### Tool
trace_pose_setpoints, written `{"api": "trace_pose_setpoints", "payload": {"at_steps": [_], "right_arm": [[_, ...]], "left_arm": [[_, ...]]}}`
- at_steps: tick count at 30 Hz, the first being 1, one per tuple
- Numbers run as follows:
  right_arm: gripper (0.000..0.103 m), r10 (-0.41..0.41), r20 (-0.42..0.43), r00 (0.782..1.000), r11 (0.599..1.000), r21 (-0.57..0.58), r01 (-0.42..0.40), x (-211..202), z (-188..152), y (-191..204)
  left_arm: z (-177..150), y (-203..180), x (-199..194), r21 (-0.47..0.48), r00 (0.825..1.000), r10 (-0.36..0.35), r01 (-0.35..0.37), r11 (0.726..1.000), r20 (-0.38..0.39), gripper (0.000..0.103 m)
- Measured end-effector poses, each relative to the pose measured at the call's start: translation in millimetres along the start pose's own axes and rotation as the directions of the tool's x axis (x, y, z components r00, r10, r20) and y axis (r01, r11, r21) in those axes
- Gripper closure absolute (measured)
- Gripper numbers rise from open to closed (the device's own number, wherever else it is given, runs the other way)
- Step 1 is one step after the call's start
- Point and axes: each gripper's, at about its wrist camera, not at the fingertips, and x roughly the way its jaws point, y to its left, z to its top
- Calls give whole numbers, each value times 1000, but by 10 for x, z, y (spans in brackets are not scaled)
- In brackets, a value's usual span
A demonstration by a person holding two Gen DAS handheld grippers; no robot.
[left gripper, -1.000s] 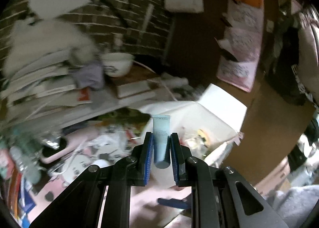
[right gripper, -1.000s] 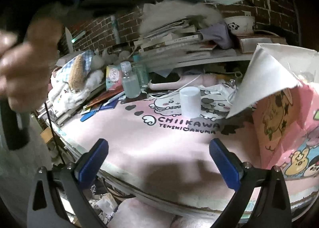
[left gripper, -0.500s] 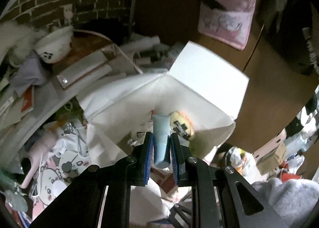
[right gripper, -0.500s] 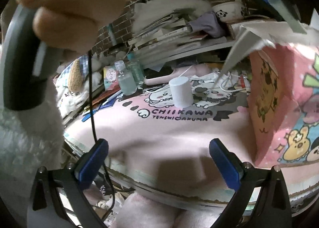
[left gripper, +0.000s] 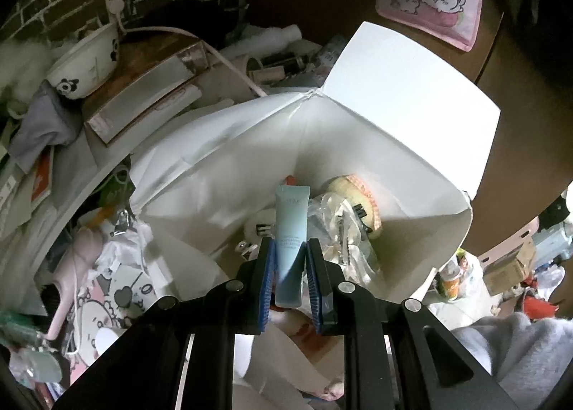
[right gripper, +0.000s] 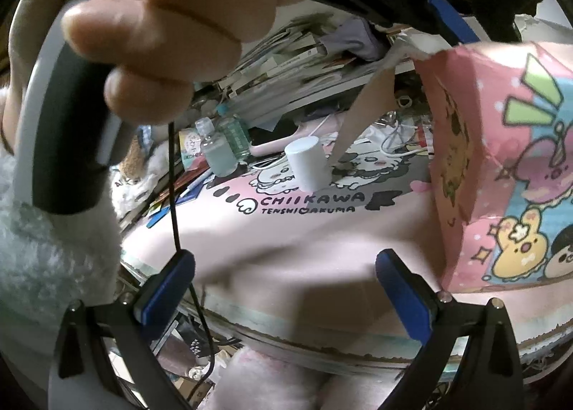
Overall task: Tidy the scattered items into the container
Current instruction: 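Lower the tube into the white box and open the left gripper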
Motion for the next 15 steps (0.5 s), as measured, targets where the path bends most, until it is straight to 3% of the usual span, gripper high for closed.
{"api": "trace_pose_setpoints", "payload": {"at_steps": [3,5,6,15], "right_arm": [[2,-1,-1,1000,1000,8,1,-2,-6,-19],[2,-1,0,1000,1000,9,1,0,-3,-23],[2,-2,2,1000,1000,10,2,-4,-2,-26],[2,-1,-2,1000,1000,14,1,-3,-7,-36]], "left_arm": [[-1,-18,-12,11,1000,7,-7,1000,9,83],[-1,-22,-41,15,999,25,-25,1000,32,49],[-1,-30,-62,19,998,39,-40,999,47,44],[-29,-27,-215,26,992,61,-64,998,114,24]]}}
